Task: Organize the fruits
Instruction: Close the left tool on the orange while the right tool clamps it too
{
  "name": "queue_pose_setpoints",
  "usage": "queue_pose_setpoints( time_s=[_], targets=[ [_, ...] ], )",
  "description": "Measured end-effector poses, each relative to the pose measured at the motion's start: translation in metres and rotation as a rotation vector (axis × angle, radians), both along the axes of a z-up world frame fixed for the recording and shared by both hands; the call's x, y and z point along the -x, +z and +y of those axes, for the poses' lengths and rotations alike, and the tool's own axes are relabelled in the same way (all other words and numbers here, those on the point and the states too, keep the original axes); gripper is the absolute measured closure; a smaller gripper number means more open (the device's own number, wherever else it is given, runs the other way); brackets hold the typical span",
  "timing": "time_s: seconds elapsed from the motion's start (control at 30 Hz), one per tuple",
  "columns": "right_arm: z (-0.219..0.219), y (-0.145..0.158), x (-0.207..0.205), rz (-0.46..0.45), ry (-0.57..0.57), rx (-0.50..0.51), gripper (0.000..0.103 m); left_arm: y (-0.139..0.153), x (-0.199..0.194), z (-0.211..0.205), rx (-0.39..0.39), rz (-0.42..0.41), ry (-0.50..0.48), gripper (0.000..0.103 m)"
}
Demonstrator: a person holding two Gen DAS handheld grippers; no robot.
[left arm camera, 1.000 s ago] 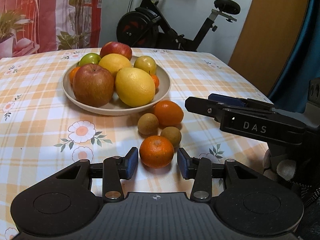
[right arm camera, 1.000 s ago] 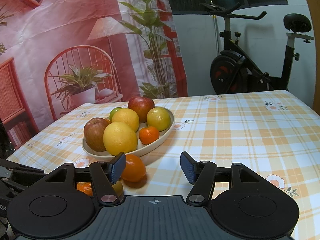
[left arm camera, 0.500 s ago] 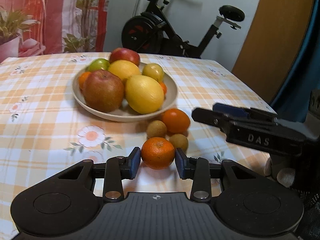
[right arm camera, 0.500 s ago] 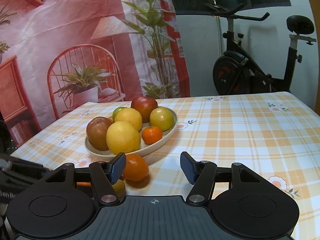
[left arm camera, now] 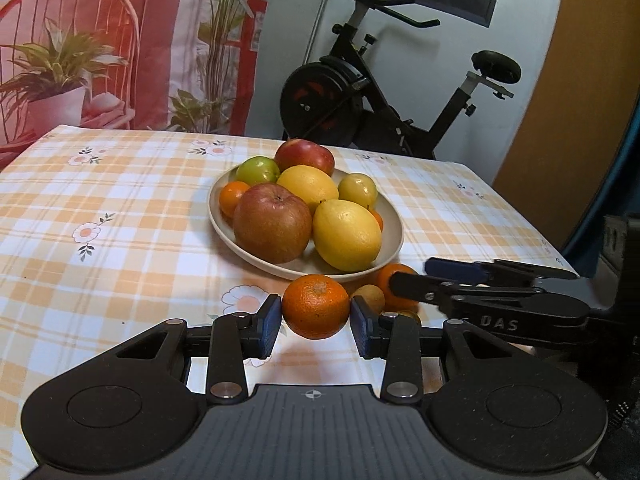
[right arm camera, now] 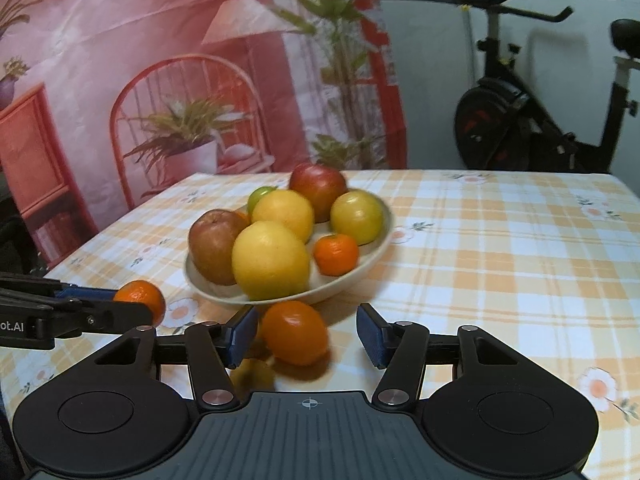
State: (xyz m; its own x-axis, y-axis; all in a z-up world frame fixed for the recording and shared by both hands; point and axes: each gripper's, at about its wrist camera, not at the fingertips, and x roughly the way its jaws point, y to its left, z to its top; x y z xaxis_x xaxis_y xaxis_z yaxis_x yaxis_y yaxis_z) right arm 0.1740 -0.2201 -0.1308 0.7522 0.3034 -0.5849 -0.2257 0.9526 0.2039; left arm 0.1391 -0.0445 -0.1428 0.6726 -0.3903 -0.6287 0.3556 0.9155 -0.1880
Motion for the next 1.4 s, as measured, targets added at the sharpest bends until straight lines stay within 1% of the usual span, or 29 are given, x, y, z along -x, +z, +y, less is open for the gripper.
queue_pose_setpoints(
  time_s=[0.13, 0.3, 0.4, 0.53, 0.63, 0.7, 0.87, 1.0, 1.17, 1.4],
  targets=[
    [0.005, -0.002, -0.008, 0.017, 0.022, -0.006, 0.053, -0.002, 0.0, 0.001, 0.005, 0.002, -0.001, 0.063],
    [0.0, -0.005, -0.014, 0.033, 0.004, -0.047, 0.056, -0.006, -0.001, 0.0, 0.004, 0.015, -0.002, 0.063],
    [-0.003, -0.006, -0.013, 0.037, 0.0, -0.065, 0.059, -0.007, 0.0, -0.001, 0.0, 0.018, -0.005, 0.063],
    [-0.004, -0.005, -0.008, 0.032, -0.013, -0.059, 0.061, -0.007, -0.001, -0.001, -0.002, 0.017, 0.0, 0.063],
    [-0.005, -0.003, -0.002, 0.009, -0.044, -0.056, 0.061, -0.008, -0.001, -0.002, -0.007, 0.02, -0.002, 0.063],
    [-0.008, -0.004, -0.002, 0.013, -0.052, -0.066, 0.061, -0.009, -0.001, -0.003, -0.012, 0.022, -0.005, 0.063],
    [-0.004, -0.005, -0.004, 0.027, -0.029, -0.047, 0.061, -0.01, 0.0, -0.004, -0.017, 0.022, -0.011, 0.063],
    [-0.003, -0.006, -0.005, 0.04, -0.02, -0.054, 0.061, -0.011, 0.0, -0.004, -0.02, 0.024, -0.01, 0.063],
    [0.003, -0.009, -0.012, 0.078, 0.02, -0.043, 0.06, -0.011, 0.001, -0.005, -0.021, 0.025, -0.012, 0.063],
    [0.005, -0.009, -0.011, 0.081, 0.025, -0.043, 0.06, -0.011, 0.0, -0.005, -0.025, 0.025, -0.011, 0.063]
  ],
)
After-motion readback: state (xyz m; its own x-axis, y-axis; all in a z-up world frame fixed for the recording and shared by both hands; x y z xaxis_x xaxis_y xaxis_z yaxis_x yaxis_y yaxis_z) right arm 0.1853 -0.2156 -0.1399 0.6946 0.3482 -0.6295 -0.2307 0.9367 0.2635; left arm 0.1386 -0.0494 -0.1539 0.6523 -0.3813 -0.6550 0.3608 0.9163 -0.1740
